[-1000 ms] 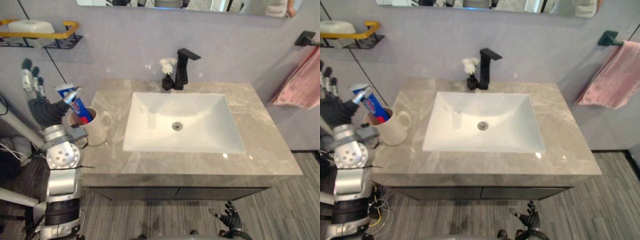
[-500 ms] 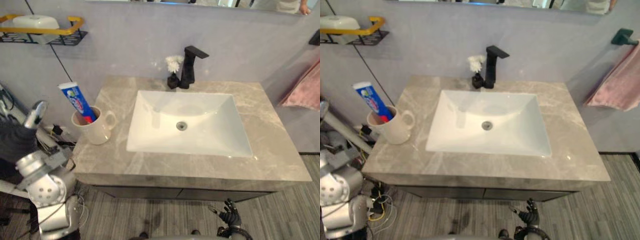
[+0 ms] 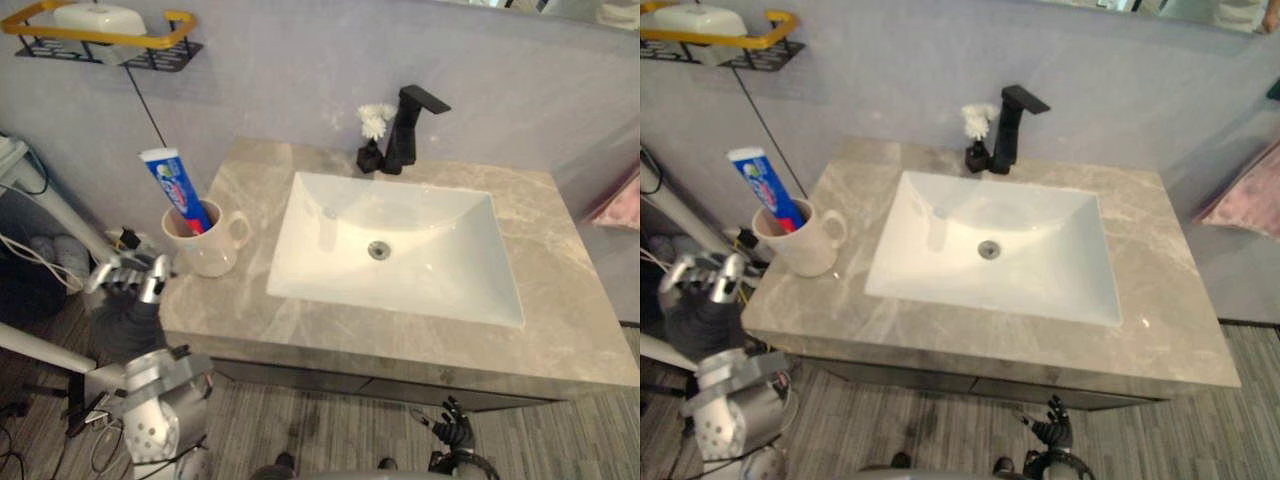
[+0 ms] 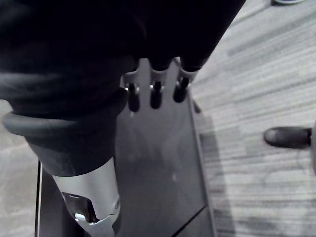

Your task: Organize washtable

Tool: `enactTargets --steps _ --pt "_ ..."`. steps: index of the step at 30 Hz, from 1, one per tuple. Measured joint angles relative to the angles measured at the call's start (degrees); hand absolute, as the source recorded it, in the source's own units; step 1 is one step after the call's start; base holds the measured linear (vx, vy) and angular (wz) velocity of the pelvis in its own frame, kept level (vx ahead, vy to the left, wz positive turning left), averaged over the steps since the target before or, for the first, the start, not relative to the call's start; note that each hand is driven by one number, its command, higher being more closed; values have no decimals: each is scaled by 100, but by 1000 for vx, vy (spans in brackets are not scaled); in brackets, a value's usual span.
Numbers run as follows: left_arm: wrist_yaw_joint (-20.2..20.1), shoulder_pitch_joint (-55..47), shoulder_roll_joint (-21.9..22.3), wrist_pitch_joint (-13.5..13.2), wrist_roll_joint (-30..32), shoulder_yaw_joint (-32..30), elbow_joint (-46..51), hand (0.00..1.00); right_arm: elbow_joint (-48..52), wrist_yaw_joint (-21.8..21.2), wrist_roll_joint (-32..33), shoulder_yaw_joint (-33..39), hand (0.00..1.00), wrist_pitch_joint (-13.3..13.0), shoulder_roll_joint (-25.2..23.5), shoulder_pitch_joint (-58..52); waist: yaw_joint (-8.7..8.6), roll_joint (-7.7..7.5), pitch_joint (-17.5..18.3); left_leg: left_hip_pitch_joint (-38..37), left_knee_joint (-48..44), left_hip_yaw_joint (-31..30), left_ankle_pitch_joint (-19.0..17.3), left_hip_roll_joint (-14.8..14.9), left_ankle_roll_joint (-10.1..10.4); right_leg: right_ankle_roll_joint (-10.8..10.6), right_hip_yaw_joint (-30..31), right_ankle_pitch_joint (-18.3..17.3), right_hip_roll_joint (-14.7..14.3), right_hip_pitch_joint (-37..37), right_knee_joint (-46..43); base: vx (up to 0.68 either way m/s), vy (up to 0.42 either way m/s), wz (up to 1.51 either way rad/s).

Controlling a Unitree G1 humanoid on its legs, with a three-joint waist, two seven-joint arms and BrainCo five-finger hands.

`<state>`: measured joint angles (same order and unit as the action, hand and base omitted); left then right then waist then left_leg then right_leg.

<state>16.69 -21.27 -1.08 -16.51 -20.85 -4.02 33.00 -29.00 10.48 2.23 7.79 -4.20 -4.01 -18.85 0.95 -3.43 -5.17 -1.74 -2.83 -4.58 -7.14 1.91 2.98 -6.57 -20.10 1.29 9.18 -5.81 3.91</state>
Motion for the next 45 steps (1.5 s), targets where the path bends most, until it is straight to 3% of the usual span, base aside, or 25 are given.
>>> enactTargets --steps 21,26,34,38,45 --pt "-46 139 118 264 8 161 -1508 100 15 174 1 -196 0 -52 0 2 7 0 6 20 -49 172 -7 94 11 -7 45 -8 -32 65 -42 -29 -8 -3" --pt "-110 306 -27 334 114 184 -1744 100 7 167 -4 -193 0 -52 11 2 -1 8 18 35 -45 341 -16 102 24 -7 232 -8 -55 179 -41 -29 -4 -18" --pt "-160 1008 -616 391 356 161 -2413 100 -178 157 -11 -196 0 -40 44 -8 -20 34 67 6 -3 509 -12 126 28 -18 373 48 -96 214 83 -25 -13 -11" --pt "-145 1110 -944 437 629 38 -2601 100 -179 71 -16 -192 0 -40 175 67 -15 54 109 17 47 632 -7 111 21 -8 464 149 -93 293 163 -23 0 -16" --pt "-109 1163 -1139 486 805 -297 -2734 100 -190 52 -26 -188 0 -40 183 91 -23 45 115 10 83 644 -6 105 19 1 460 168 -91 314 167 -9 -3 -2"
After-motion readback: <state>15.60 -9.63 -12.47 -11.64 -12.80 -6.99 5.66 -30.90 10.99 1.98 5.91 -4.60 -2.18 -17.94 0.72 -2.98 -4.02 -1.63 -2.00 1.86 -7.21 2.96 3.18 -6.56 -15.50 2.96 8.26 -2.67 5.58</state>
